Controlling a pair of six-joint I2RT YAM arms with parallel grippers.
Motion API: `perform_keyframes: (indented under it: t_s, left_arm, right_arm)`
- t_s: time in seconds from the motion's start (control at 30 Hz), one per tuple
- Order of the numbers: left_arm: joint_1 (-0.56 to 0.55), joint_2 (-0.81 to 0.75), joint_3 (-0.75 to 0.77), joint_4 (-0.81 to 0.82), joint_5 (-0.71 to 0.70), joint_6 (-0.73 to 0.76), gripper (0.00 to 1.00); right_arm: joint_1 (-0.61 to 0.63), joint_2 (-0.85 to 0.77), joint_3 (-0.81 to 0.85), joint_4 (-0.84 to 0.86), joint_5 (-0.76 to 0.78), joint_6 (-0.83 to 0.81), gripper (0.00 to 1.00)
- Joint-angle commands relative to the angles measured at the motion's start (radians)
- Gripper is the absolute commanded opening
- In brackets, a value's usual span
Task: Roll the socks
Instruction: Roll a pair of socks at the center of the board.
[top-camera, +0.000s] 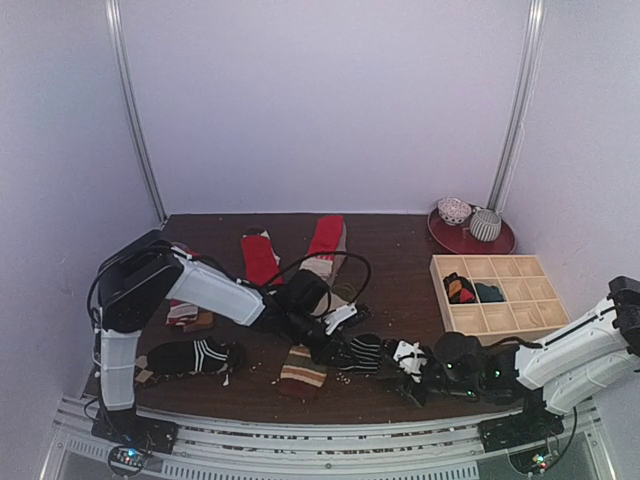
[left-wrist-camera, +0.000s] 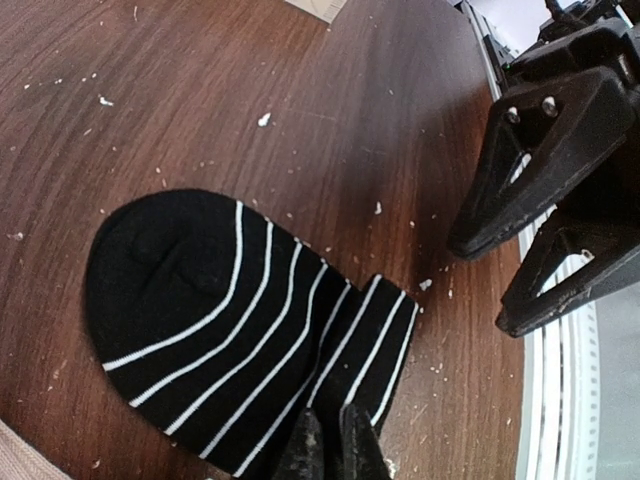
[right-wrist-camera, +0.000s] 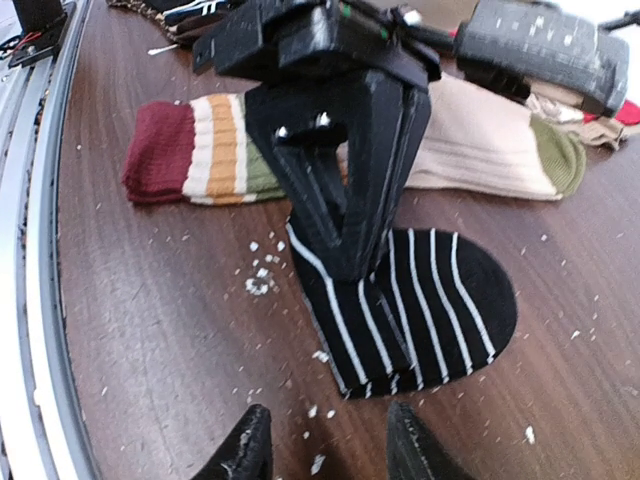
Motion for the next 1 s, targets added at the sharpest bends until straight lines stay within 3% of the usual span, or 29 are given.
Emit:
perform_keyframes:
  t_s: [0.0,0.23,0.57,0.77,0.97]
  left_arm:
    - [-0.002,0.095,-0.034,-0.195,-0.089,0.008,0.0]
    - [0.001,0.106,-0.017,-0.214,-0.09,0.025,0.0]
    - [0.004,0.101,-0.017,-0.219,-0.084,0.035,0.0]
    - [0.004,0.072,-0.021,-0.181,-0.074,0.062,0.0]
    - [0.004,-0.134,-0.12,0.061,-0.217,0.09,0.3]
  right_arm:
    - [0.005,0.038,0.041,0.101,0.069,-0.135,0.41]
    - [-0.018,0.203,0.116,0.097,-0.058,-0.164,0.43]
    - [-0.041,0.334,0.137,0.141,-0.016,-0.116,0.39]
    - [-0.093,0.39,0.19,0.034,-0.085,0.019,0.09]
    - [-0.129,0.365,0.115,0.037,-0.177,0.224,0.06]
